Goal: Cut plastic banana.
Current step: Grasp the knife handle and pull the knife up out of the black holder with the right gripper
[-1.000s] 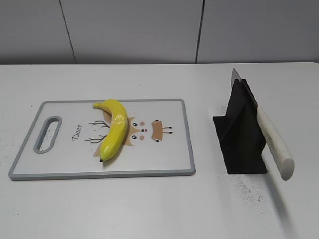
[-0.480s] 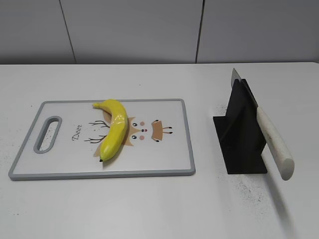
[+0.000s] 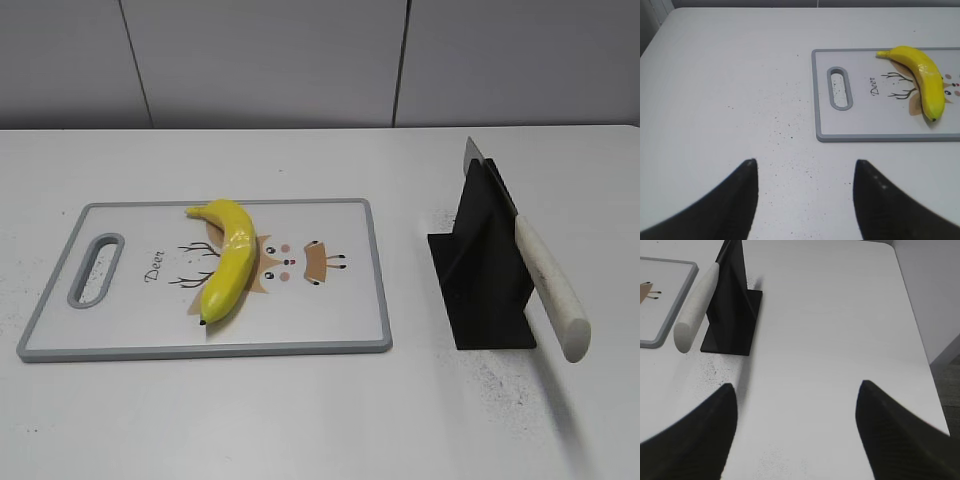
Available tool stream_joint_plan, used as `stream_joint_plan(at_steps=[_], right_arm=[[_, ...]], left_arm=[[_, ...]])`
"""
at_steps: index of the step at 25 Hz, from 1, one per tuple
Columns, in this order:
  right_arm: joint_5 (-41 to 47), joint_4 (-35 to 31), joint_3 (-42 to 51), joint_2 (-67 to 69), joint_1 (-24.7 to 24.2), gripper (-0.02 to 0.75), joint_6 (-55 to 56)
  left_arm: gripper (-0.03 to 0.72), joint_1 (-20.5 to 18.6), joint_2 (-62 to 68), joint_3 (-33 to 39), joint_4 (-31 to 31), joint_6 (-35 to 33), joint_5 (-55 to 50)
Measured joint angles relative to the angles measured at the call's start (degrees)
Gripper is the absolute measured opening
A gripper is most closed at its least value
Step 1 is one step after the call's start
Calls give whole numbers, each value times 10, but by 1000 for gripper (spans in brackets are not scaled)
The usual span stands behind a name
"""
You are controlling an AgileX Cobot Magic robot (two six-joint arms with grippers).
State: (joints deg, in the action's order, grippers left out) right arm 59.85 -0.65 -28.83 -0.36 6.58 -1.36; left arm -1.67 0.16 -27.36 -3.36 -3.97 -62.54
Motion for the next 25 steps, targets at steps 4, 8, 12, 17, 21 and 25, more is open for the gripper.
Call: stream_joint_plan(at_steps=[4,8,12,17,21,25], right_arm=[[0,0,0,0,0,559,0],[0,0,0,0,0,557,0],[0,0,0,0,0,557,0],[0,1,0,0,0,554,0],[0,1,-9,4,0,554,0],[0,1,-46,53,0,554,0]], left_arm=[[586,0,0,0,0,0,0],[586,0,0,0,0,0,0],[586,0,0,0,0,0,0],[586,0,0,0,0,0,0],[586,0,0,0,-2,0,0],[584,0,0,0,-2,0,0]])
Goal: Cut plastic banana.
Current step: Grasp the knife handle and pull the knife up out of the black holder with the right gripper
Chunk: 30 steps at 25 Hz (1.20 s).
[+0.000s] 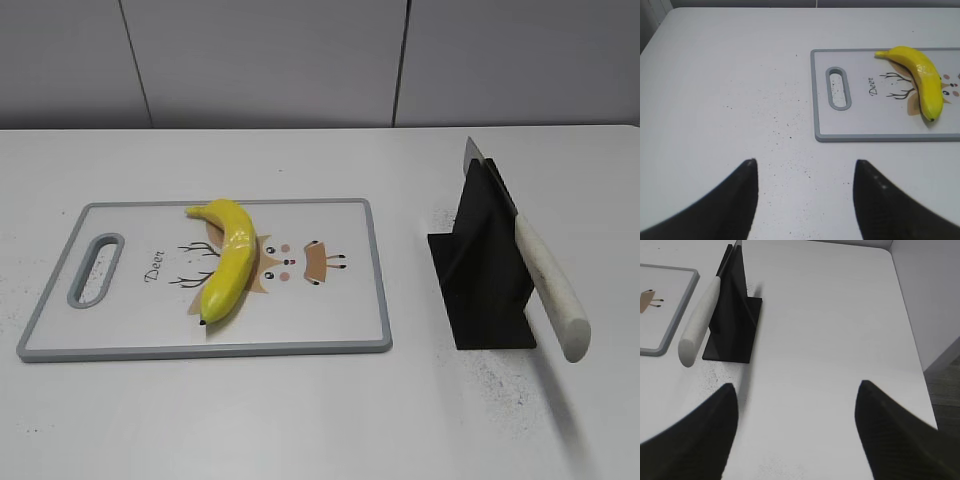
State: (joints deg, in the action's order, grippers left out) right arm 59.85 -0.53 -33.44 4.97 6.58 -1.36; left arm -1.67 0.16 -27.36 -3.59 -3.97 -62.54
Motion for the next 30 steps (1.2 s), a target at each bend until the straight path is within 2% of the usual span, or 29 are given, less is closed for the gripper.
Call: stream_joint_plan(at_steps=[12,21,26,30], right_arm=[[48,-6,-126,249,0,552,0],[52,-72,-155,431,1,517,0],[53,-108,-198,523,26,489,1],[53,-109,-241,591,62,487,1]], left_arm=[[585,0,0,0,-2,0,0],[552,0,0,0,-2,0,0],[541,0,0,0,-2,0,0],[541,0,0,0,-2,0,0]])
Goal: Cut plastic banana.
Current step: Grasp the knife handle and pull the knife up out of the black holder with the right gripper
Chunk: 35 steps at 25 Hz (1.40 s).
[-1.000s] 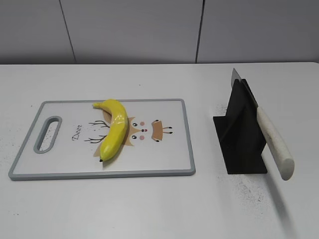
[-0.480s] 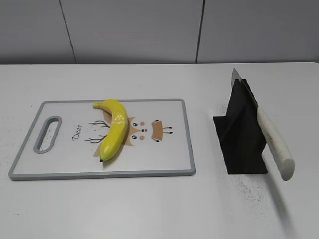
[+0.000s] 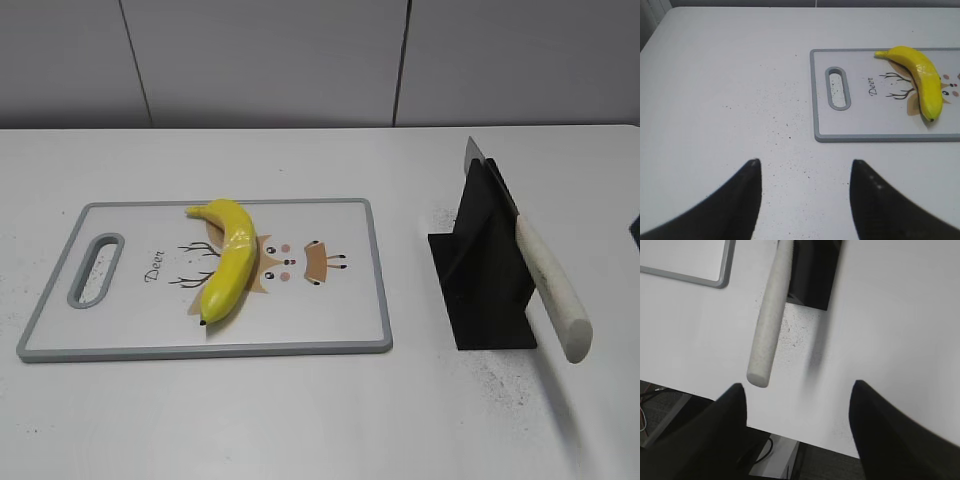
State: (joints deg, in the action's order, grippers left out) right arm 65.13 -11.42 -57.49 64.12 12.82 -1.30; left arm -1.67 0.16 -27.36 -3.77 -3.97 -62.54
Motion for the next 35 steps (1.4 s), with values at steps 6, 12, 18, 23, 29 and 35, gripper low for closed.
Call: stream_joint_plan(at_steps=[6,12,18,23,29,35], right_arm=[[-13,-1,-42,90,54,487,0],[-50,2,-44,175,65,484,24],[-79,6,-44,245,65,454,49],[-62,9,-44,293,65,435,75],[-55,9,-44,320,65,376,84],[-55,-3,-44,320,67,165,103]], left_arm=[[540,0,0,0,0,0,0],[540,0,0,0,0,0,0],[540,0,0,0,0,0,0],[540,0,0,0,0,0,0],[540,0,0,0,0,0,0],[536,0,0,0,0,0,0]])
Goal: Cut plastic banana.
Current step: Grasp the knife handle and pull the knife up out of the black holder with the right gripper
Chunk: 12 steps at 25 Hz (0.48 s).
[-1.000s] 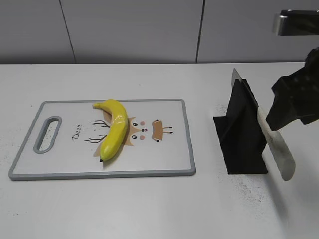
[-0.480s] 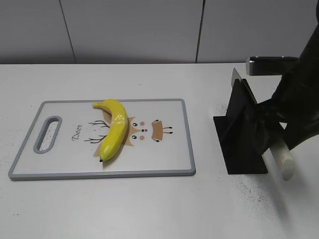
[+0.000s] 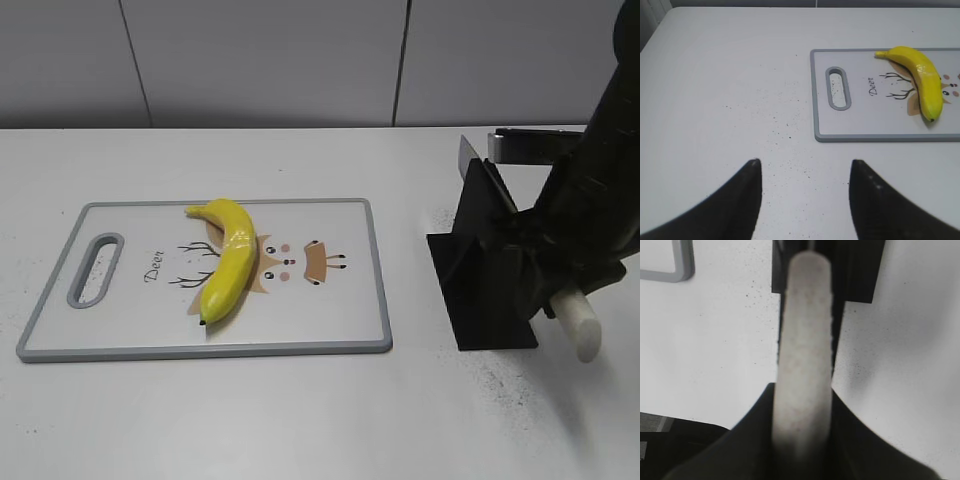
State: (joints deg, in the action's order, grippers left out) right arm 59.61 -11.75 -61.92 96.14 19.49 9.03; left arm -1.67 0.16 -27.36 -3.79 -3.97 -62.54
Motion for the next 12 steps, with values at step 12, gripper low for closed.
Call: stream_joint_plan(at_steps=[12], right_arm=[[-1,2,0,-45,0,165,19]], left_arm=[[532,0,0,0,-1,0,0]])
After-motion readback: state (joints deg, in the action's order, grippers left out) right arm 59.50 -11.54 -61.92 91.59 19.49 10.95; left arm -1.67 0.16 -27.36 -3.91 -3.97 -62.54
